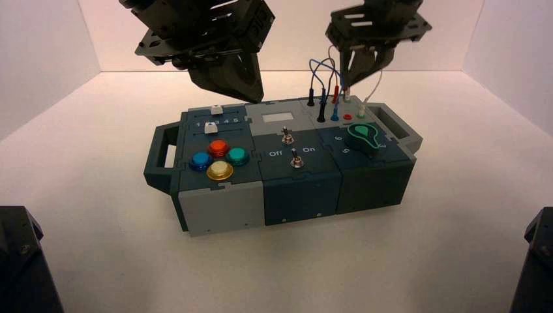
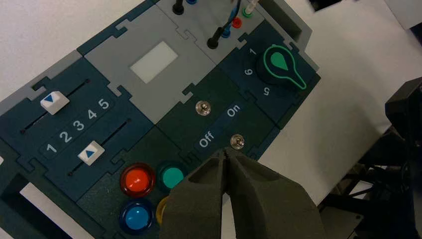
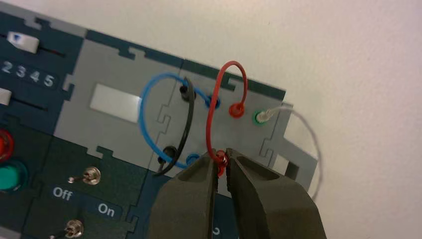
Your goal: Pull the red wire.
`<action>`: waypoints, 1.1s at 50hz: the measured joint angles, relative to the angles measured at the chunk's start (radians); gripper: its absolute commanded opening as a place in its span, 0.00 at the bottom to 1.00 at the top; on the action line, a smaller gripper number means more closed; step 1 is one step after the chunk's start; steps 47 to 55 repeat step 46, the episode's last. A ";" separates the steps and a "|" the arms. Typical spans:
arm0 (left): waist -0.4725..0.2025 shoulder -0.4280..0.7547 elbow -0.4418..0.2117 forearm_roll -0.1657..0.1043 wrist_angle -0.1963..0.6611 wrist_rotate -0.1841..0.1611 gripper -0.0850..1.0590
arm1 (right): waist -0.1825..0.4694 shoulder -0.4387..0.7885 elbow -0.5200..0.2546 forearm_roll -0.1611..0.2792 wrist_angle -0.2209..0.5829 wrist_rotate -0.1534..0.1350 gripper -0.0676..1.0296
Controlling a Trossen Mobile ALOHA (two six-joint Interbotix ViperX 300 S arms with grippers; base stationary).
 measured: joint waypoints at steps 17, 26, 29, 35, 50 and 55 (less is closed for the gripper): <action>0.003 -0.002 0.000 0.002 0.000 0.000 0.05 | -0.005 -0.018 -0.014 -0.058 0.064 0.000 0.21; 0.008 -0.015 0.000 0.006 0.000 0.000 0.05 | -0.006 -0.025 -0.014 -0.063 0.064 0.002 0.28; 0.011 -0.017 0.002 0.012 0.000 0.002 0.05 | -0.006 -0.031 -0.017 -0.064 0.072 0.002 0.30; 0.018 -0.018 0.002 0.017 0.002 0.003 0.05 | -0.006 -0.051 -0.034 -0.063 0.118 0.003 0.30; 0.025 -0.025 -0.006 0.017 0.002 0.005 0.05 | -0.006 -0.081 -0.038 -0.044 0.190 0.005 0.30; 0.025 -0.025 -0.006 0.017 0.002 0.005 0.05 | -0.006 -0.081 -0.038 -0.044 0.190 0.005 0.30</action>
